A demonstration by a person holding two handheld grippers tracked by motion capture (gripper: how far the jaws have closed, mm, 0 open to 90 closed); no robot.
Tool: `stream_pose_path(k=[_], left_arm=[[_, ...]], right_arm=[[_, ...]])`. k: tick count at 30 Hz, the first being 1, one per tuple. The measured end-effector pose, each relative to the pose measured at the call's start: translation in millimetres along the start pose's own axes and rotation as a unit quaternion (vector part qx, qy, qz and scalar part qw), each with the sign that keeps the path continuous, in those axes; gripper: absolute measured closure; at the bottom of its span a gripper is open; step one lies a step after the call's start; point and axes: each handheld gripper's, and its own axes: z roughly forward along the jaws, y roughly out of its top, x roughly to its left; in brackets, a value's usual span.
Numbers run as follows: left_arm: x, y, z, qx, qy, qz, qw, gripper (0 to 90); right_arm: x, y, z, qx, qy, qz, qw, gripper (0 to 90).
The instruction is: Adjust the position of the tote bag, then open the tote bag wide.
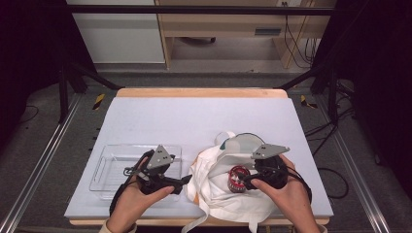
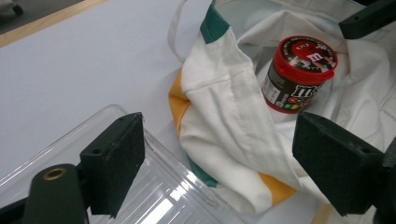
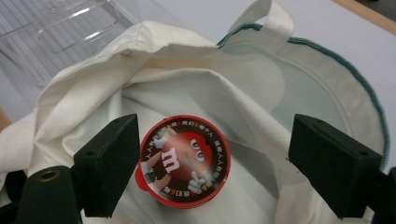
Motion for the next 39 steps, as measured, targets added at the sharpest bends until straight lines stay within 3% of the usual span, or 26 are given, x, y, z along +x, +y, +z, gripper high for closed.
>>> stream_pose_path(k=[10, 19, 25, 26, 39], left_arm=[[15.9, -0.7, -15.2, -0.008, 0.019, -0.012, 0.9997, 15.6], [19.7, -0.7, -19.2, -0.009, 0.024, -0.009, 0.9996, 14.7], [22.7, -1.9, -20.0, -0.007, 0.027, -0.011, 0.9996, 14.3], [22.3, -1.9, -19.8, -0.006, 0.026, -0.01, 0.9996, 14.3], [21.8, -2.3, -18.8, -0.003, 0.025, -0.006, 0.9997, 14.3]], right_arm=[[9.3, 3.3, 5.7, 0.017, 0.02, -0.019, 0.9995, 13.2], [14.5, 2.9, 14.3, 0.039, 0.028, -0.027, 0.9985, 13.7], [13.9, 0.6, 20.6, 0.054, 0.028, -0.023, 0.9979, 13.5], [13.1, 0.1, 24.5, 0.065, 0.02, -0.025, 0.9974, 13.4], [11.3, -6.0, 51.8, 0.102, 0.028, 0.008, 0.9944, 20.8]])
